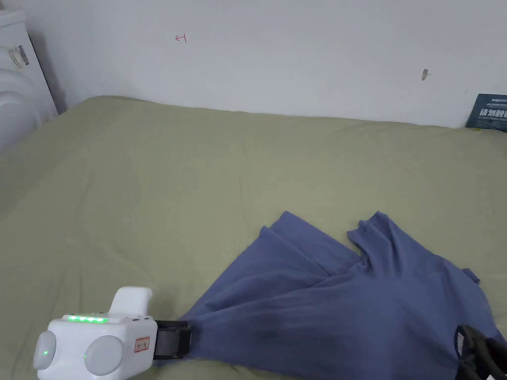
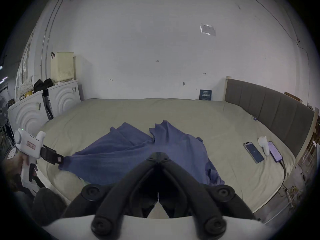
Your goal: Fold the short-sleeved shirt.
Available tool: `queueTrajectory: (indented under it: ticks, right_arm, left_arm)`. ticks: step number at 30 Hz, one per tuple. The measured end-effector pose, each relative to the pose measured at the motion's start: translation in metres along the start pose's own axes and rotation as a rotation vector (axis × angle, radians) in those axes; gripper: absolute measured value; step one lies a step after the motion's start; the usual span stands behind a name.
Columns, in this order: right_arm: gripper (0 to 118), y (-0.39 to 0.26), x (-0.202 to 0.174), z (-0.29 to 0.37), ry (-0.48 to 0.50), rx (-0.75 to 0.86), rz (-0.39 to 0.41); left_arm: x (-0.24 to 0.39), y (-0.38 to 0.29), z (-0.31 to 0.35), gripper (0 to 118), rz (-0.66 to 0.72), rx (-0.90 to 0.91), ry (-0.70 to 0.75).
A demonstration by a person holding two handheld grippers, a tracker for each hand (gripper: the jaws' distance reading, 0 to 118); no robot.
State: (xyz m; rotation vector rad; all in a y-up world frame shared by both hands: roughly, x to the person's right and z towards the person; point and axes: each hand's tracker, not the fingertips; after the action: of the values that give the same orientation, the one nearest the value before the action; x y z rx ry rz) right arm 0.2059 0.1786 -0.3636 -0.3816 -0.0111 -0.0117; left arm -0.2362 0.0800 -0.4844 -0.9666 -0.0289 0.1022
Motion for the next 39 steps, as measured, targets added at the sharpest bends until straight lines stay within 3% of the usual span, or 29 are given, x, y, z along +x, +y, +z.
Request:
queueTrajectory:
  ticks: [2, 3, 4, 7, 8, 9, 19, 22, 32, 33, 34, 35, 36, 39]
  right_arm:
    - [1, -0.003, -0.001, 0.0, 0.001, -0.01, 0.003]
    - [1, -0.003, 0.0, -0.001, 0.0, -0.014, 0.006]
    - [1, -0.004, 0.0, -0.003, 0.001, -0.021, 0.009]
    - [1, -0.008, 0.001, -0.002, 0.001, -0.032, 0.016]
    - [1, -0.009, 0.002, -0.003, -0.002, -0.037, 0.017]
    - [1, -0.012, 0.002, -0.001, 0.0, -0.043, 0.014]
    - [1, -0.014, 0.02, -0.035, -0.009, -0.114, -0.016]
    - [1, -0.009, 0.037, -0.076, -0.027, -0.17, 0.032]
    - [4, 0.042, 0.11, -0.264, 0.006, -0.374, -0.011]
    - [32, 0.044, 0.116, -0.279, 0.011, -0.405, -0.022]
    - [75, 0.047, 0.119, -0.292, 0.009, -0.428, -0.031]
    - [106, 0.05, 0.124, -0.304, 0.0, -0.416, -0.027]
    - [117, 0.051, 0.128, -0.317, 0.03, -0.474, -0.052]
    - [117, 0.052, 0.135, -0.342, 0.024, -0.547, -0.041]
  left_arm:
    - [-0.001, 0.004, -0.017, 117, -0.027, -0.065, 0.031]
    - [-0.002, 0.006, -0.024, 110, -0.027, -0.064, 0.029]
    - [0.008, -0.006, -0.019, 93, -0.029, -0.067, 0.033]
    - [0.013, -0.01, -0.007, 8, -0.012, -0.04, 0.019]
    - [0.009, -0.005, -0.006, 8, -0.007, -0.03, 0.015]
    - [0.009, -0.005, -0.003, 0, -0.009, -0.014, -0.022]
    - [0.009, -0.004, -0.009, 0, 0.004, -0.025, -0.017]
    - [0.012, -0.005, -0.008, 0, -0.015, -0.027, -0.019]
    - [0.014, -0.007, -0.009, 0, -0.015, -0.024, -0.022]
    - [0.014, -0.007, -0.009, 0, -0.008, -0.026, -0.022]
    - [0.014, -0.007, -0.009, 0, -0.005, -0.028, -0.022]
    - [0.015, -0.007, -0.009, 0, -0.008, -0.029, -0.021]
    - [0.016, -0.006, -0.009, 0, -0.012, -0.032, -0.018]
    - [0.018, -0.004, -0.009, 0, -0.023, -0.037, -0.007]
